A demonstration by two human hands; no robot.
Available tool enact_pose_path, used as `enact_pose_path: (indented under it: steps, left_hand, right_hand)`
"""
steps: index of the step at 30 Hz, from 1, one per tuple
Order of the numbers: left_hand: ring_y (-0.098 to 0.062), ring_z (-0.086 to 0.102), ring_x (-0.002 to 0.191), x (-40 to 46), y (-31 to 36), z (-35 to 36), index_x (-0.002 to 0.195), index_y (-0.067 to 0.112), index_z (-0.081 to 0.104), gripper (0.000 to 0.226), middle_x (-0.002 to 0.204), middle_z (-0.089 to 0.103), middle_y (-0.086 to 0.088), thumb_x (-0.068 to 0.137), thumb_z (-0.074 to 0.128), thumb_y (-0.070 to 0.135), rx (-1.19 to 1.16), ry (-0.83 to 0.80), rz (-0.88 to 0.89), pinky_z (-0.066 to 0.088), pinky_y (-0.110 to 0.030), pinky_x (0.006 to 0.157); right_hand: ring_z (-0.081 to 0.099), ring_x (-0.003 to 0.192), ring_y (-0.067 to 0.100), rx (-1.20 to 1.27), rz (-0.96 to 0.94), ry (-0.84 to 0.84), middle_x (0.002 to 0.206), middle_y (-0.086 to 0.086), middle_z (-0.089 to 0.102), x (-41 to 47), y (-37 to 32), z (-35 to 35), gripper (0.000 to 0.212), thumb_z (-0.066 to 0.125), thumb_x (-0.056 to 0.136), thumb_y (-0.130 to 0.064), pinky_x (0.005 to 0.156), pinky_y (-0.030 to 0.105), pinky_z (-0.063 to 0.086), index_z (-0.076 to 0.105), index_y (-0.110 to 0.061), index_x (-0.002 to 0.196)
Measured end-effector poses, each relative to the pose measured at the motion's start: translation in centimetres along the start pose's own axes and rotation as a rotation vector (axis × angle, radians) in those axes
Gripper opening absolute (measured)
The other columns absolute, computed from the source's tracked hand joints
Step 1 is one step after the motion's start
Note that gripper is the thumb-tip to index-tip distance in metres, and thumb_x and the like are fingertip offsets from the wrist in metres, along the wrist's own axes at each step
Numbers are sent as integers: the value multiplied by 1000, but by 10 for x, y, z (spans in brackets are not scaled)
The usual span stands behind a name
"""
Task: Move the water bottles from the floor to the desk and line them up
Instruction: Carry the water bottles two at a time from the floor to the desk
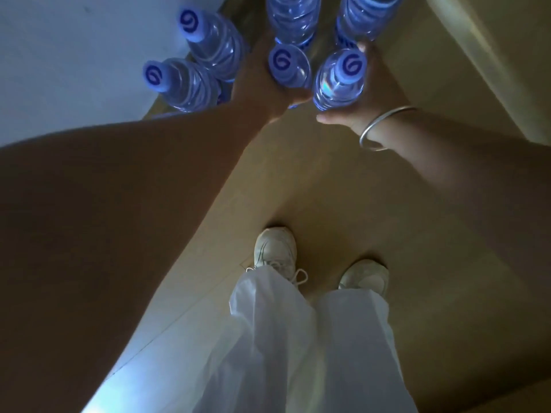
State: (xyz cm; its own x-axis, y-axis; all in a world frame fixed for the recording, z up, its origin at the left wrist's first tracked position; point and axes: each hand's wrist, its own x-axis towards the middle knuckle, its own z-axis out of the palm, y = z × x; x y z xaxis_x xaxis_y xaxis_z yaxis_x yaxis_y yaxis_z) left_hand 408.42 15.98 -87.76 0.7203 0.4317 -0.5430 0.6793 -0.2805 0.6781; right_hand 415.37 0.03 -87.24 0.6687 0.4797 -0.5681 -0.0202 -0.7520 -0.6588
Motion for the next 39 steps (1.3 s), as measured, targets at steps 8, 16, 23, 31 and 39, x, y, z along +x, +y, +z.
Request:
enact_pose_path:
  steps: [8,16,23,31,39]
  left_hand:
    - [-17,64,97,-42,-4,-10,106,17,64,73,100,68,0,40,80,44,-18,88,-142,52,-34,88]
    - [-15,66,89,-195,43,-57,86,31,64,55,86,68,9,35,74,50,-237,117,-296,53,-35,86]
    - [-9,59,96,-339,124,-113,117,24,57,69,99,60,15,56,86,39,-205,174,-291,47,-19,83]
    - [5,56,68,-533,212,-195,70,49,52,30,67,57,27,51,76,48,-239,430,-273,45,-14,67]
    - [9,56,73,-729,214,-250,86,38,52,51,73,59,26,50,88,40,-334,822,-418,43,-16,61]
  right_hand:
    - [53,116,22,-202,-48,96,128,6,55,-21,5,-6,75,81,67,-23,95,25,37,44,-11,131]
    - [57,106,31,-229,-175,-11,113,15,60,-146,-50,-55,70,85,57,-19,92,31,43,55,-3,118]
    - [61,97,26,-201,-349,-72,107,9,63,-286,-163,-96,55,76,61,-15,77,15,37,58,-4,112]
    - [62,86,27,-231,-535,-69,94,4,65,-436,-261,-133,49,76,55,-15,75,22,45,61,-8,101]
    - [62,89,30,-308,-830,-225,100,5,66,-569,-348,-101,62,69,61,-39,79,44,52,60,-8,114]
